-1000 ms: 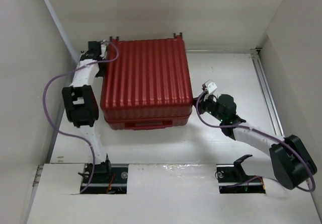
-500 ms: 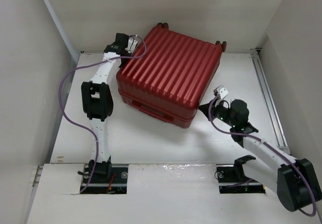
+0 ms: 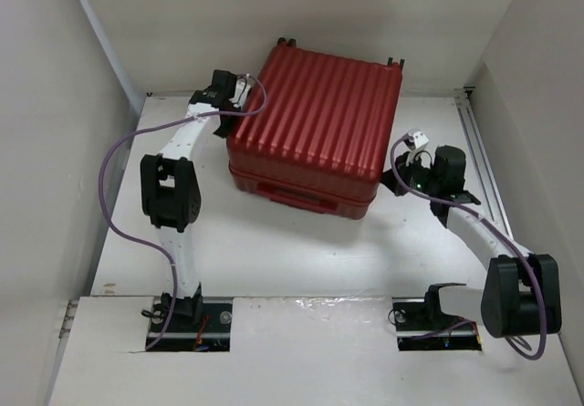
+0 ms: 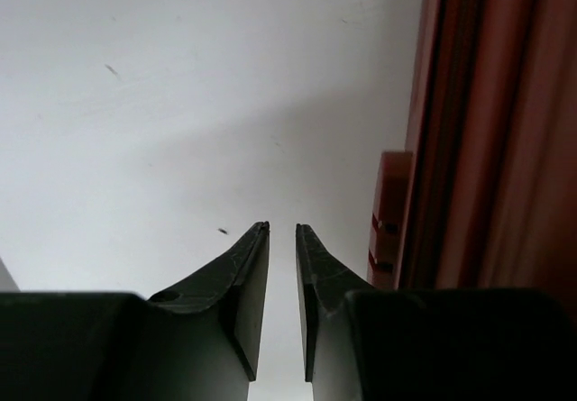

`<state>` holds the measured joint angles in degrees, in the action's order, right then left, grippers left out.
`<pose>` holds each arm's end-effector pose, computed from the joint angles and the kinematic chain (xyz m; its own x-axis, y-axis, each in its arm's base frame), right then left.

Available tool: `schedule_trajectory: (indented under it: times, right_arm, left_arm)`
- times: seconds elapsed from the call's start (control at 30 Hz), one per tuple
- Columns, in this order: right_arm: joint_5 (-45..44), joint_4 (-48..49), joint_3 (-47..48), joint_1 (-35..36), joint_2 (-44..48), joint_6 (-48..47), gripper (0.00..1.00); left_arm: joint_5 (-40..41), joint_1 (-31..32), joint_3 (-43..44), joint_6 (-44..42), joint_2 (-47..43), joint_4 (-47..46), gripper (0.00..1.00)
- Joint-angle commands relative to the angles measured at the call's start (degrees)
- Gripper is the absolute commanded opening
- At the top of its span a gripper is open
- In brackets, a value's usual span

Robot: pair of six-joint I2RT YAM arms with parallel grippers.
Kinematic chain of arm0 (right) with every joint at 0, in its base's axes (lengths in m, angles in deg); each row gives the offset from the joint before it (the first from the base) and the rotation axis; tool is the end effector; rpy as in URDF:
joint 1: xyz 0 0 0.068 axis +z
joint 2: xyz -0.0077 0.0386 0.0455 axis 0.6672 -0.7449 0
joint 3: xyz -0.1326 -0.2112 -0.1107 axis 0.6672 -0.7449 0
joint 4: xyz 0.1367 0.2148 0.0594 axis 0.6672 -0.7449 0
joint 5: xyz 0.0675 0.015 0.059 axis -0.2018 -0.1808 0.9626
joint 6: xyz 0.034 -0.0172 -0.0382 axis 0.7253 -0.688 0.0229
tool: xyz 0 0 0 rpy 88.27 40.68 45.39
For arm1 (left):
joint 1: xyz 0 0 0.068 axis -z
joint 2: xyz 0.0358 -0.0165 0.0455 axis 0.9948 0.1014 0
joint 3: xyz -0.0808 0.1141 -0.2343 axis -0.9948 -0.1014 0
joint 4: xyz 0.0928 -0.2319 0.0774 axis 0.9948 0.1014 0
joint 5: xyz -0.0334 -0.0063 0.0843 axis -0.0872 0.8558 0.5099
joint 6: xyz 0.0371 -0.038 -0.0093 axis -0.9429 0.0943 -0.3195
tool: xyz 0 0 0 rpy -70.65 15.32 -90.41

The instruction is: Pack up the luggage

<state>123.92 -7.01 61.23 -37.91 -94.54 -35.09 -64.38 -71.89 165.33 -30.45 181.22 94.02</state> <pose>0.2565 0.0400 0.2338 -0.3994 -0.0473 -0.9155 -0.6318 0.7378 0.2376 0.4582 -0.0973 0.2693 -0.6903 0.3989 -0.6036 0.3496 0.9143 0.2044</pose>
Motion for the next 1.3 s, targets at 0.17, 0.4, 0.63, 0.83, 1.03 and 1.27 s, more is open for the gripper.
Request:
schedule_trajectory:
  times: [0.17, 0.4, 0.63, 0.83, 1.03, 1.27]
  right_arm:
    - [-2.12, 5.12, 8.09, -0.87, -5.39, -4.26, 0.02]
    - [-12.82, -11.3, 12.48, -6.75, 1.1, -5.67, 0.53]
    - [-22.59, -27.06, 24.96, -8.08, -0.2, -7.16, 0.58]
    - [-22.68, -26.79, 34.08, -10.97, -9.25, -5.93, 0.57]
    - [-24.0, -29.51, 43.68, -11.5, -22.6, -5.93, 0.55]
    - [-3.98, -19.69, 49.22, -11.34, -35.18, -5.14, 0.53]
  left_arm:
    - [-25.61, 19.08, -6.87, -1.56, -6.26, 10.43, 0.15]
    - [-25.61, 19.08, -7.4, -1.04, -7.31, 9.82, 0.15]
    - [-26.75, 19.08, -6.87, -1.03, -7.31, 9.29, 0.15]
    - [-26.75, 19.61, -5.82, 0.11, -6.79, 5.78, 0.15]
    - [-27.37, 19.61, -7.92, 2.48, -8.63, 2.0, 0.17]
    - [-25.62, 19.61, -20.57, 6.35, -20.92, -7.4, 0.22]
